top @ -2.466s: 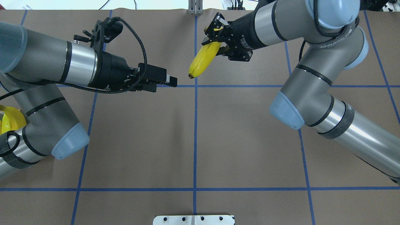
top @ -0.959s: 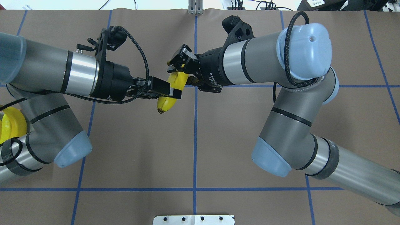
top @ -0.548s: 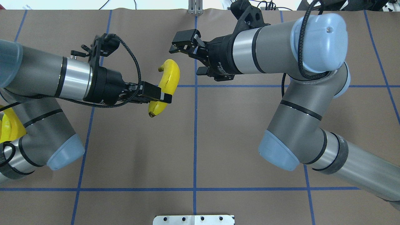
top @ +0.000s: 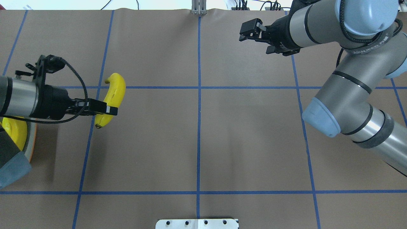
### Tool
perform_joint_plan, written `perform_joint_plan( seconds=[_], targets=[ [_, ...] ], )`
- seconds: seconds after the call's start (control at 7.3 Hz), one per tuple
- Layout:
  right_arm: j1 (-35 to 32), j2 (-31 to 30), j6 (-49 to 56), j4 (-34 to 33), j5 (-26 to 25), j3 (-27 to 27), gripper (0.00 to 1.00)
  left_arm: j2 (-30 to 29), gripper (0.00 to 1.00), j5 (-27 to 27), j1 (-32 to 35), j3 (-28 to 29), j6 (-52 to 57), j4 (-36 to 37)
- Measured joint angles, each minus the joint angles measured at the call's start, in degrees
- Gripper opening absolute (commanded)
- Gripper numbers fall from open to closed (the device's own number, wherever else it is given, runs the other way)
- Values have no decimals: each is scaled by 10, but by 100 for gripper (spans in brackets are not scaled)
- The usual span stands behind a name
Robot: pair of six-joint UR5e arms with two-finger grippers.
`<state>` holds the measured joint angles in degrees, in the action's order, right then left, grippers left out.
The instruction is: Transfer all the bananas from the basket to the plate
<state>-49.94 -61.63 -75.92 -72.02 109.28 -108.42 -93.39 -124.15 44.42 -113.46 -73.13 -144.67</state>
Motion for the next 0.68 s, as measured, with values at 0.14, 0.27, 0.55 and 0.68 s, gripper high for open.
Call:
perform_joint_plan(
  seconds=[0.14, 0.27, 0.55, 0.68],
  targets=[
    [-29, -29, 69, -22, 12, 1, 100, 49, 0, 0, 6, -6, 38, 1],
    [-64, -64, 144, -35, 35, 1, 100, 95, 0, 0, 14, -9, 82, 2],
    [-129, -123, 281, -39, 80, 11, 100, 187, 0, 5, 43, -9, 193, 3],
    [-156, -142, 335, -38, 99, 21, 100, 231, 0, 25, 56, -9, 254, 3]
  ],
)
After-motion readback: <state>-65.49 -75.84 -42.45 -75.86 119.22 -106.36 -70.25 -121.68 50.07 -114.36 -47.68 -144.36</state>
